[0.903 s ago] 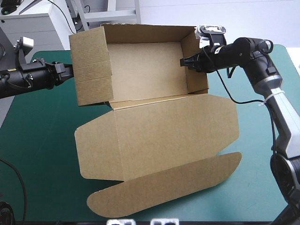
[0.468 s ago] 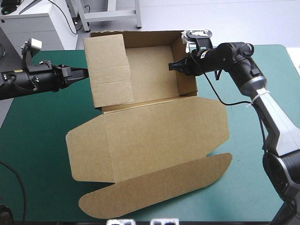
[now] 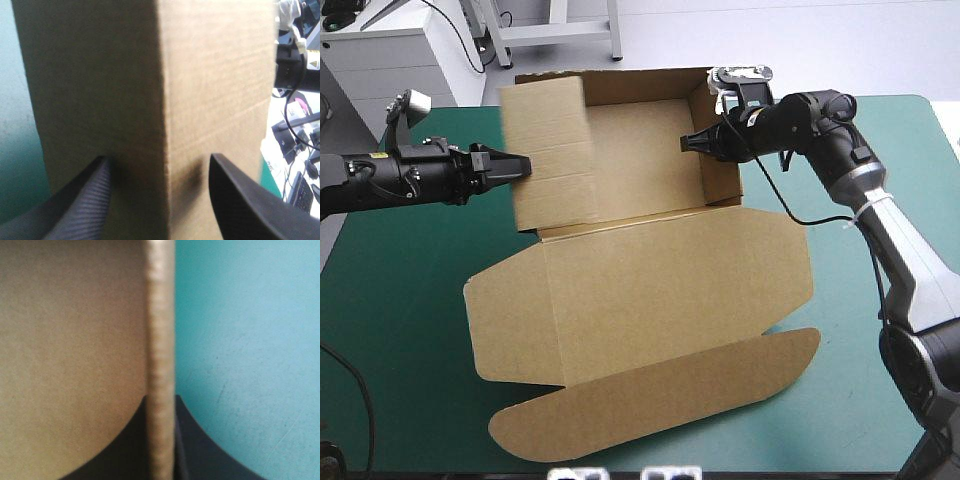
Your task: Fold the box
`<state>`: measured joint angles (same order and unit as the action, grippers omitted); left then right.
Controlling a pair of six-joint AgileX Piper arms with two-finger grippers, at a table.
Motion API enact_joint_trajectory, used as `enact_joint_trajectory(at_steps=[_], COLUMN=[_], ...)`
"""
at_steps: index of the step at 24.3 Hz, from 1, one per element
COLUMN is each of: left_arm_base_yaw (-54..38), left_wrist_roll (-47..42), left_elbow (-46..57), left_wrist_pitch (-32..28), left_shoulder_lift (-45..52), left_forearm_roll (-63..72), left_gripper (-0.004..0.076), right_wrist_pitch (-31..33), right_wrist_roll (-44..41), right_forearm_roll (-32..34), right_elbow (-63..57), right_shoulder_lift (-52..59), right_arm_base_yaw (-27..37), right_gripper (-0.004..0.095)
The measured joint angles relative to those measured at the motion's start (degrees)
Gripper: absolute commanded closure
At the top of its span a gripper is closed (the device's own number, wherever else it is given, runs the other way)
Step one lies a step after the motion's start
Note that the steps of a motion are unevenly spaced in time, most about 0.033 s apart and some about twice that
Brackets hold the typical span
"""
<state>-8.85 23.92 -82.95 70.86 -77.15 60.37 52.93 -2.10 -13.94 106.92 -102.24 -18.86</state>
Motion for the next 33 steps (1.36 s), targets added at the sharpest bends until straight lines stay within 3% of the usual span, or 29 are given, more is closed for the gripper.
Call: enact_joint_trajectory(at_steps=[3,7,13,15,17,25,29,33], left_arm_base_yaw=[3.2,7.65,16.24,17.35,17.66,18.03,18.09,18.09], left_wrist_roll=[-0.13,-4.07,-22.54,-25.78,-27.06,-27.59,-27.59,-27.59], left_elbow=[0.0,0.0,0.0,0.0,0.0,0.0,-0.06,-0.06], left_wrist_pitch=[-0.09,-4.91,-11.29,-12.43,-13.27,-12.72,-12.1,-11.83], left_shoulder_lift=[0.0,0.0,-0.7,-1.8,-2.56,-4.91,-5.56,-5.88], left_forearm_roll=[-0.72,-8.71,-30.86,-33.65,-34.96,-36.13,-36.34,-35.68], left_gripper=[0.0257,0.03,0.031,0.0358,0.0391,0.039,0.0344,0.022], right_wrist_pitch=[0.0,0.0,0.0,0.17,0.29,0.54,0.67,0.78], right_wrist_roll=[-0.12,-0.65,-3.35,-4.1,-5.0,-5.52,-5.52,-5.52], right_forearm_roll=[0.24,2.54,7.85,8.95,9.57,11.24,11.43,11.65], right_elbow=[0.0,0.0,-0.02,-0.13,-0.17,-0.3,-0.4,-0.4], right_shoulder_lift=[0.0,-0.54,-1.2,-1.54,-1.54,-1.61,-1.68,-1.68], right_arm_base_yaw=[-0.19,-1.58,-4.56,-4.94,-5.52,-6.16,-6.16,-6.27], right_gripper=[0.0924,0.0924,0.0924,0.0924,0.0924,0.0924,0.0924,0.0924])
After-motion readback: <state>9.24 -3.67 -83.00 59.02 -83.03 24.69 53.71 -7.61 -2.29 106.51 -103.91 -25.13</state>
